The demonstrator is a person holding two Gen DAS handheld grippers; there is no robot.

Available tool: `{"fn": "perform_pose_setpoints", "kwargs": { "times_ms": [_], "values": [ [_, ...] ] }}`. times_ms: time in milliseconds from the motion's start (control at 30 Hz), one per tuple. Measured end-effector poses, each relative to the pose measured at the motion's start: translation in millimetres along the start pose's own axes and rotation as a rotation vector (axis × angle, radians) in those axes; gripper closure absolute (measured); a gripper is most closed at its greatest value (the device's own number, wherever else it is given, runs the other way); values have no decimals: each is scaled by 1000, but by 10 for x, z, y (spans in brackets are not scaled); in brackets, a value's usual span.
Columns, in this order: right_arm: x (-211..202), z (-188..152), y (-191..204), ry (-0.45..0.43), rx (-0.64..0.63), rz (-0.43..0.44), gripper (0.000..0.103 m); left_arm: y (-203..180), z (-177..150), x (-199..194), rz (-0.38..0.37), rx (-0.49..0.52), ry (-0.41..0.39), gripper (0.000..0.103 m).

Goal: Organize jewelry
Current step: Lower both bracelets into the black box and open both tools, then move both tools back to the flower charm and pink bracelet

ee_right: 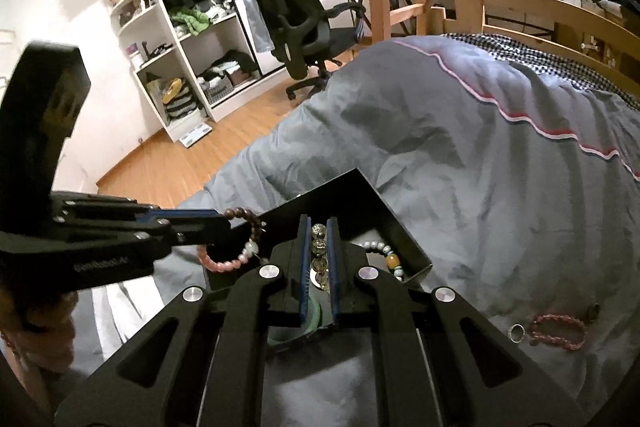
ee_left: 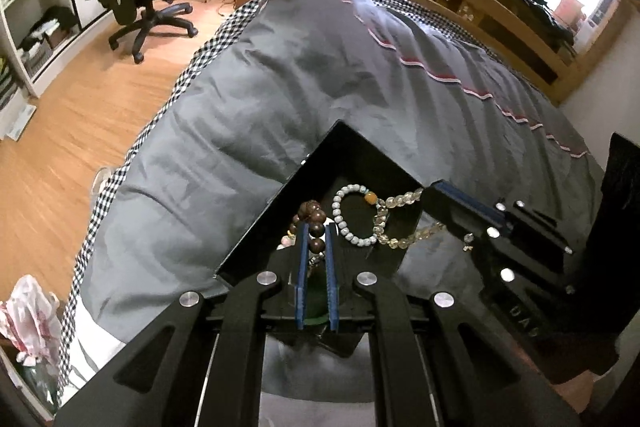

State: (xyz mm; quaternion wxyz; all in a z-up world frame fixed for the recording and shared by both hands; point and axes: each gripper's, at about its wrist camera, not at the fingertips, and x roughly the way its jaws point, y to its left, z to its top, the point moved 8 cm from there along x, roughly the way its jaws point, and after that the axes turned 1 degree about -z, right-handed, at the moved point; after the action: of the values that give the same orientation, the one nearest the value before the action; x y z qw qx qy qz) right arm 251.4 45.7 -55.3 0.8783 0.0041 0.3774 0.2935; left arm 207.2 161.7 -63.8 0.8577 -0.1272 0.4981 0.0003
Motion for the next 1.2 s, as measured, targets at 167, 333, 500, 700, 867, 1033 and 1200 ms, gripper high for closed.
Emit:
{"fn": "perform_pose_setpoints", "kwargs": {
  "times_ms": [167,333,500,700,867,1033,1200],
  "values": [
    [55,-61,34,16,-3,2,94,10,-3,-14,-2,-7,2,95],
    [92,-115,55,43,6,38,94,30,3,-21,-13,-23,4,95],
    [84,-105,57,34,21,54,78,57,44,-95,-15,-34,-34,82],
    [-113,-62,-267,-41,37,-148,7,68,145,-322,12,-34,-154,8],
    [-287,-102,-571,-36,32,-290,4,-43,172,-324,-33,-17,-181,6],
    [-553,-177,-850,-47,35,-356,4,-288,127,-224,-55,47,-194,6],
    [-841,-291,-1182,-51,77,-408,4,-611,37,-86,-71,112,-187,6]
  ]
}}
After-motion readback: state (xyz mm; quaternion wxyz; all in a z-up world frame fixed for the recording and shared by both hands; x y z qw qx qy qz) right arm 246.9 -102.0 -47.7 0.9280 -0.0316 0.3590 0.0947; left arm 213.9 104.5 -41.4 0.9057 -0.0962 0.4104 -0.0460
